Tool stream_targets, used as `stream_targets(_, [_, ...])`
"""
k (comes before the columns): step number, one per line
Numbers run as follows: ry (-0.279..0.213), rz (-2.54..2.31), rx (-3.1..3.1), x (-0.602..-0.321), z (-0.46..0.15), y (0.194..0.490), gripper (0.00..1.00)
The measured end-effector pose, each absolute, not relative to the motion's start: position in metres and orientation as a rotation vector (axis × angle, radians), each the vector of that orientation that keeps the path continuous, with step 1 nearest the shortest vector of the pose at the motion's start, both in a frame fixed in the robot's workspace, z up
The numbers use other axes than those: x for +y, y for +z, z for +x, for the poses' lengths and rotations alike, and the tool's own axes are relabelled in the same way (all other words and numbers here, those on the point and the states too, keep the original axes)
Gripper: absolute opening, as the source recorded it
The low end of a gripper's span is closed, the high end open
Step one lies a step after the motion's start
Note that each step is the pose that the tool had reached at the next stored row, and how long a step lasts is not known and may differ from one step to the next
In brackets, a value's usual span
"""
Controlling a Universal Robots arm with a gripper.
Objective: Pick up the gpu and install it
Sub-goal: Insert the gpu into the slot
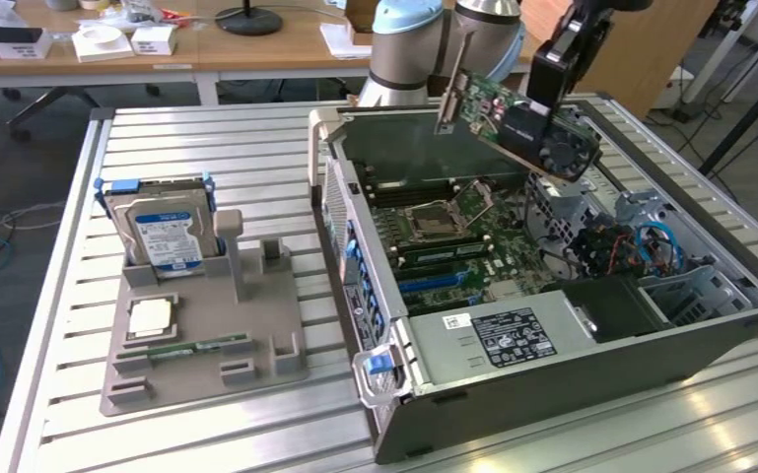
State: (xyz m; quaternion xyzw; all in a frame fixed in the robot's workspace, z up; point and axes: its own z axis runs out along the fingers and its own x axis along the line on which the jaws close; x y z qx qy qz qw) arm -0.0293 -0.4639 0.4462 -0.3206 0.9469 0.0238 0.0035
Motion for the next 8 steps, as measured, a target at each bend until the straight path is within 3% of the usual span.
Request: stream_targets(8, [0.075, -1.211, 2.894, -0.4639, -0.0294, 0.4452, 0.26])
